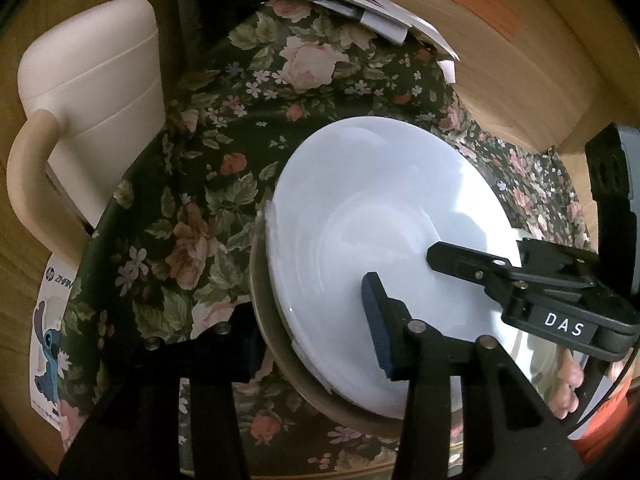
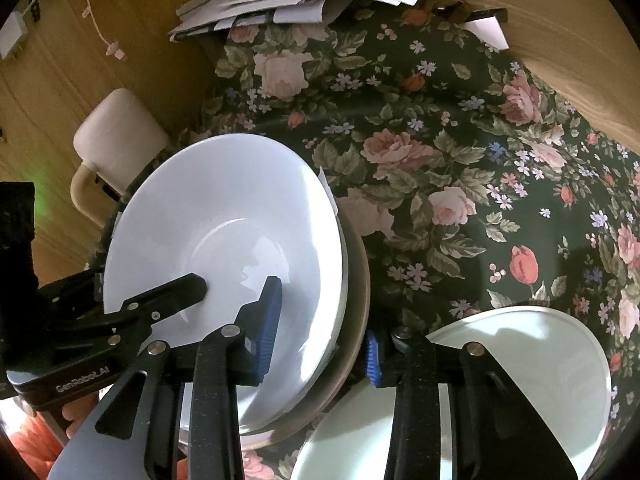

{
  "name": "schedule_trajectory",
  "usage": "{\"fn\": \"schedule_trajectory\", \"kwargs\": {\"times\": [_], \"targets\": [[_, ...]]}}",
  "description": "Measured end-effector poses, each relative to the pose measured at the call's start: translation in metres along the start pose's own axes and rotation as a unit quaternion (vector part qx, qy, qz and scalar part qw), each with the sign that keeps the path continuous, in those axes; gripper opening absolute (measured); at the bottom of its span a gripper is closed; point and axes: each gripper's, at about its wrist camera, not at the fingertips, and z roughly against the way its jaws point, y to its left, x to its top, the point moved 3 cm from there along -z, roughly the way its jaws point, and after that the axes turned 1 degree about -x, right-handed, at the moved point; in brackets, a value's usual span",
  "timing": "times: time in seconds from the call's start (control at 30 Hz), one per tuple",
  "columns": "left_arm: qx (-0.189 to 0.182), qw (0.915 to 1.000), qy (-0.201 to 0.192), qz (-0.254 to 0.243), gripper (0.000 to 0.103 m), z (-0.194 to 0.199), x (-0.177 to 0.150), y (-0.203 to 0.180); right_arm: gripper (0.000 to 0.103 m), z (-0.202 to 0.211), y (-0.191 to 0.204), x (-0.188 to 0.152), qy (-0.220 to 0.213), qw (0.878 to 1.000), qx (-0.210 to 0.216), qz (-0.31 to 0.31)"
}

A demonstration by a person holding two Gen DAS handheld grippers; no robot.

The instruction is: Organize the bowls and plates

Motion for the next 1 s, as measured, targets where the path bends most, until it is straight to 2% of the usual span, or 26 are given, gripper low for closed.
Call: {"fn": "schedule_trajectory", "kwargs": {"times": [1.0], "targets": [[-0.021,0.9992,-0.026,-0.023,0.044,0.018,0.022,-0.043,0.032,0.06,-0.026,0.003,-0.065,0.997,-0.02,-0.042]]}}
